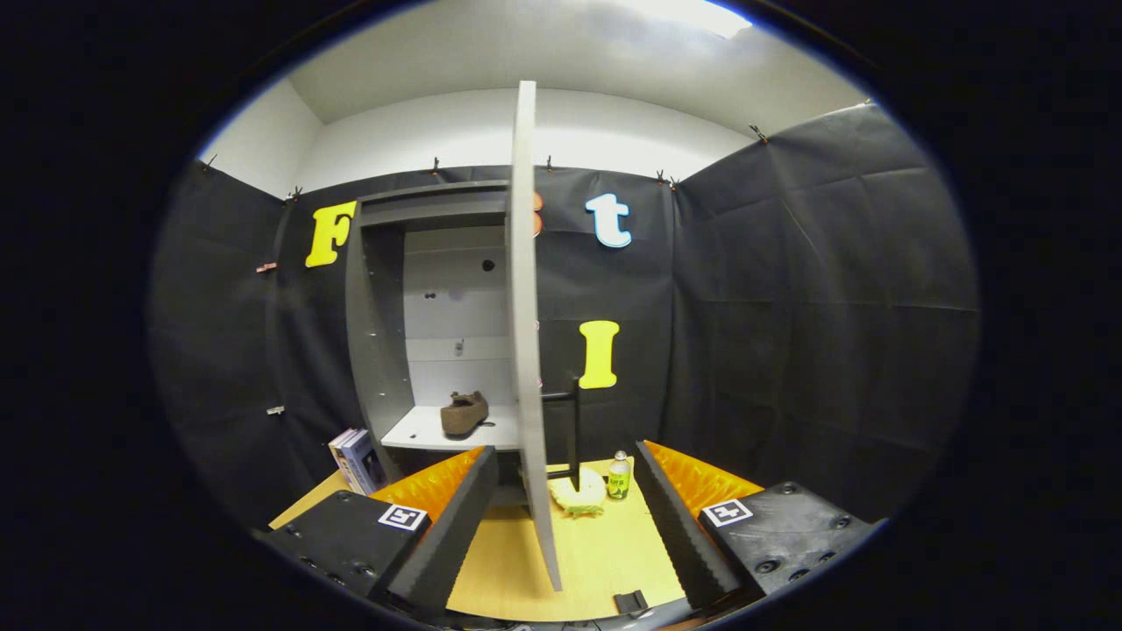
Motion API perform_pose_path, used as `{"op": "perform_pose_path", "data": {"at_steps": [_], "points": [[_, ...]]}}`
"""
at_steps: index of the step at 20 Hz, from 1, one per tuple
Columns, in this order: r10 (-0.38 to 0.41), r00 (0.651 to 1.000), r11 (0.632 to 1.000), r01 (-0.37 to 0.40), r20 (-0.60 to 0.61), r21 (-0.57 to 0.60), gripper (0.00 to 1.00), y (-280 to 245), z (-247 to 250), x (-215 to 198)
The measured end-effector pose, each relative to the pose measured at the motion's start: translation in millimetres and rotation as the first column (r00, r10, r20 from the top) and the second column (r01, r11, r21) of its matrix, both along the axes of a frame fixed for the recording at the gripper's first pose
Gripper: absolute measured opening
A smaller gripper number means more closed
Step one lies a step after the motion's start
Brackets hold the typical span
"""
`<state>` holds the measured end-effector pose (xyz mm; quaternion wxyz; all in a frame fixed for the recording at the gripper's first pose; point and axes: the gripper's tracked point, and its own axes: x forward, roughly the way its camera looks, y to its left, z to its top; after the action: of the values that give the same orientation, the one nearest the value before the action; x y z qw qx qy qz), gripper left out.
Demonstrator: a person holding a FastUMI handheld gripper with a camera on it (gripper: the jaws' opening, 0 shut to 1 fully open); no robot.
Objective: Open the shoe cabinet door, grab the shoes and put them into the shoe cabinet, then close the shoe cabinet door.
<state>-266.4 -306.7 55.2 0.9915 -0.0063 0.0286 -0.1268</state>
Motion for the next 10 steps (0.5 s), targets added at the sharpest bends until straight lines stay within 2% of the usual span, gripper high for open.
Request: {"op": "perform_pose_path", "data": {"at_steps": [5, 10], "points": [[0.002, 1.0, 1.0, -0.002, -0.023, 0.021, 0.98, -33, -7, 26], [0.04, 0.998, 0.998, -0.038, -0.046, 0.045, 0.99, -45, -15, 57]]}}
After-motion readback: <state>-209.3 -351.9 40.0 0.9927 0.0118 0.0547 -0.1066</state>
